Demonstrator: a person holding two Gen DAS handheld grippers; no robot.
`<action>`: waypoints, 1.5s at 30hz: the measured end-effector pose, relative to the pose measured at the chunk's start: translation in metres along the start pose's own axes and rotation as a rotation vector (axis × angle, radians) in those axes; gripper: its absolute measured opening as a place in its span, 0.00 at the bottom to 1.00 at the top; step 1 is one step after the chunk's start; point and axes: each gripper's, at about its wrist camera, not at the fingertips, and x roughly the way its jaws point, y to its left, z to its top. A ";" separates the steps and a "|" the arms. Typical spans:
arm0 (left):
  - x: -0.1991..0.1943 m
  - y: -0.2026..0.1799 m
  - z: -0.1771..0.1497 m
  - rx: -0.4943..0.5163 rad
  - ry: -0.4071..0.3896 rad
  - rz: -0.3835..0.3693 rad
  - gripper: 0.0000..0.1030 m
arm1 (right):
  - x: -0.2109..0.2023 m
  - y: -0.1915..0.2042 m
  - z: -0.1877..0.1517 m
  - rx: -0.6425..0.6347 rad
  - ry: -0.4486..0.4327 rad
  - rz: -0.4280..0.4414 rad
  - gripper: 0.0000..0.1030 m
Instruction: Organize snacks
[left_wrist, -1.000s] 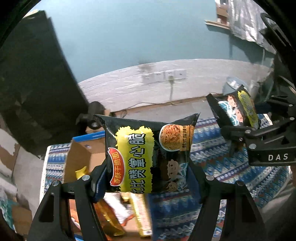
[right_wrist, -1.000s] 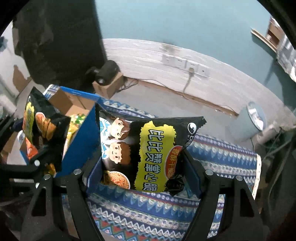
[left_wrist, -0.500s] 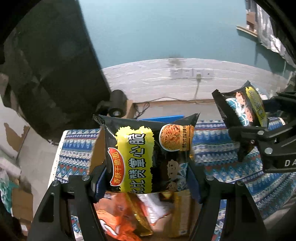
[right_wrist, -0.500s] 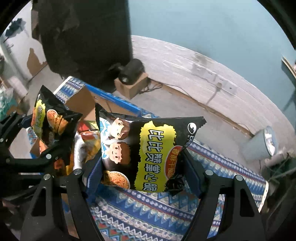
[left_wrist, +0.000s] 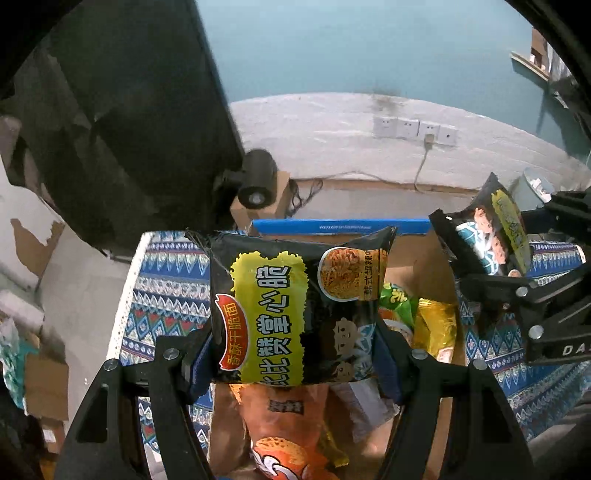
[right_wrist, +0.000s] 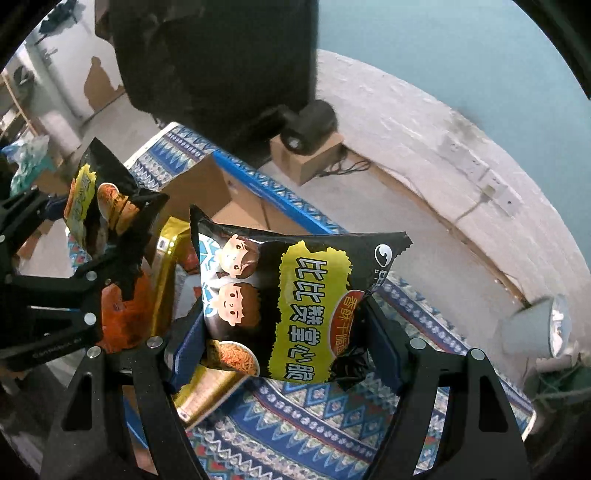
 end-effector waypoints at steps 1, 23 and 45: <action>0.002 0.002 0.002 0.001 0.006 0.005 0.71 | 0.005 0.001 0.003 -0.004 0.009 0.007 0.75; 0.029 0.015 0.014 -0.055 0.098 0.050 0.80 | 0.047 0.006 0.021 -0.072 0.030 0.079 0.84; -0.068 -0.004 -0.002 -0.058 -0.056 -0.046 0.85 | -0.046 -0.013 -0.014 -0.004 -0.136 0.029 0.84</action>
